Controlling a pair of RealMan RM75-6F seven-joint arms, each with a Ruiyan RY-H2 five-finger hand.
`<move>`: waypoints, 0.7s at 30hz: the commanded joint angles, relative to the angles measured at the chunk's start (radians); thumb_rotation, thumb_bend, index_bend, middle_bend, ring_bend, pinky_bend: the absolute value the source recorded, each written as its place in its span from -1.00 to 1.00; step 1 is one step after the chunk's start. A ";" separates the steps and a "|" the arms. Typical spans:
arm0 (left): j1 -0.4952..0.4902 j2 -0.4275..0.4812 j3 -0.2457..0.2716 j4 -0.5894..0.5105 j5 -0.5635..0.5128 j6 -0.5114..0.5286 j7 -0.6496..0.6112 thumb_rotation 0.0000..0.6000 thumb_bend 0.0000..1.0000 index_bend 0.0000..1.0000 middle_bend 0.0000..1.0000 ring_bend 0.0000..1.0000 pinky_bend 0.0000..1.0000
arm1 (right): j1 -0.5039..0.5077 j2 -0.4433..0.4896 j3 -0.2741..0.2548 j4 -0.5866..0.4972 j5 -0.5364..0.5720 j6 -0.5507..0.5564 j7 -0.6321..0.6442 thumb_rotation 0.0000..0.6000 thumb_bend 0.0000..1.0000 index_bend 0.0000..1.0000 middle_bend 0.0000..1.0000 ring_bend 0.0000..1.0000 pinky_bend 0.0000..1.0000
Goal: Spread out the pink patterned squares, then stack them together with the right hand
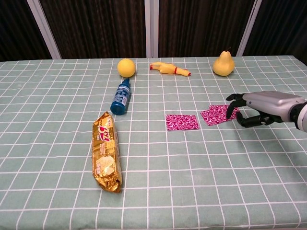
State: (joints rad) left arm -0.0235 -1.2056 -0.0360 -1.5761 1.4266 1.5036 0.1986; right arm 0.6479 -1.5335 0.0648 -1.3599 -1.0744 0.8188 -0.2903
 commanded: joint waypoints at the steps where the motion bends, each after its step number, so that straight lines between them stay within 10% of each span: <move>1: 0.000 0.000 -0.001 -0.001 0.000 0.001 0.001 1.00 -0.98 -0.59 -0.69 -0.82 -0.80 | 0.012 -0.011 0.028 0.021 0.015 -0.003 0.001 -0.36 0.34 -0.42 -0.97 -1.00 -1.00; 21: 0.005 -0.001 0.001 0.000 -0.011 -0.001 0.001 1.00 -0.98 -0.59 -0.69 -0.83 -0.80 | 0.095 -0.178 0.061 0.270 0.073 -0.109 0.000 -0.38 0.34 -0.43 -0.97 -1.00 -1.00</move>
State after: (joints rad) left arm -0.0184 -1.2061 -0.0355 -1.5765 1.4153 1.5022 0.2000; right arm 0.7458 -1.7147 0.1293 -1.0846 -0.9967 0.7078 -0.2926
